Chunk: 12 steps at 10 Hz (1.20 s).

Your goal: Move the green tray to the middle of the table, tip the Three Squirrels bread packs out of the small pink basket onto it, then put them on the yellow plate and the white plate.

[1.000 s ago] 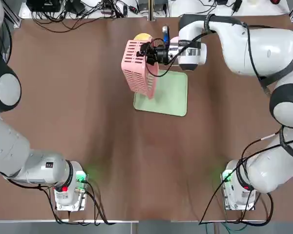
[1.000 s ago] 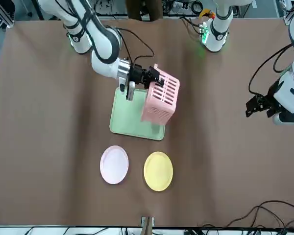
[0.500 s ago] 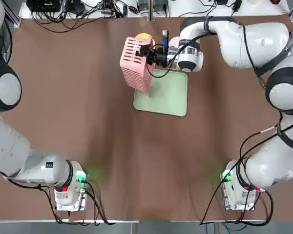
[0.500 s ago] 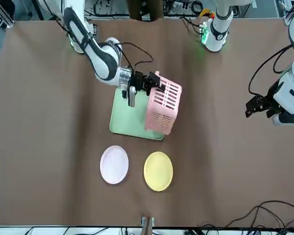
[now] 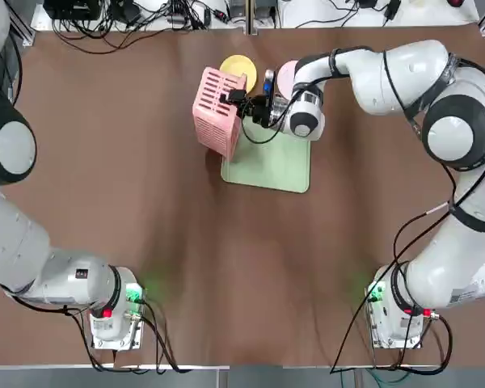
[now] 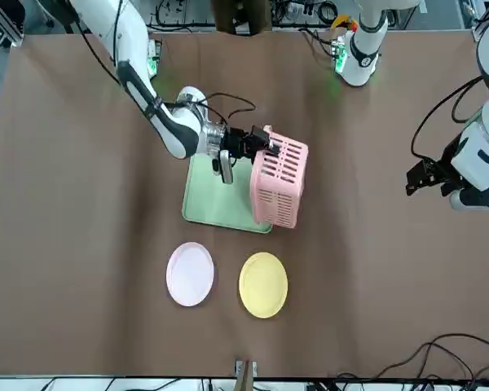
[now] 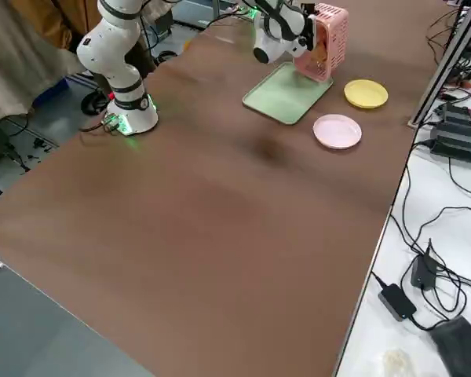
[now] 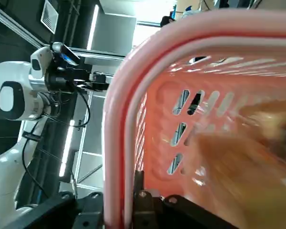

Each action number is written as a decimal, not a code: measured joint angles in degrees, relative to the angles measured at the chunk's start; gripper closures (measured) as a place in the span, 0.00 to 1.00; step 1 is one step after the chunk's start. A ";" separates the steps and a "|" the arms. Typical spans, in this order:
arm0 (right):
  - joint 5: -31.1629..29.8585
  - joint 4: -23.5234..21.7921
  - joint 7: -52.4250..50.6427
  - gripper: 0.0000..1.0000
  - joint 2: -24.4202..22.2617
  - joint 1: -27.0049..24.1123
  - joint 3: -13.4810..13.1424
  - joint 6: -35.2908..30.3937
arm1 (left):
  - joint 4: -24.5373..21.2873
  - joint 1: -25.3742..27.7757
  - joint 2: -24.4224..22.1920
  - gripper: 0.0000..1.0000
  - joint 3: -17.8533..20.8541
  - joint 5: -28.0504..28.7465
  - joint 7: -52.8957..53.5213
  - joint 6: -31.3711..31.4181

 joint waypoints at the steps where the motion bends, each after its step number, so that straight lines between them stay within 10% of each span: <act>1: 0.08 0.00 -0.03 0.93 0.10 -0.43 0.50 -0.66 | 0.00 0.00 0.12 0.00 0.00 0.00 0.00 0.00; 12: -2.97 -9.53 0.05 0.93 0.76 -7.56 1.90 -14.48 | 0.00 -0.08 0.27 0.00 -0.12 0.00 0.00 0.00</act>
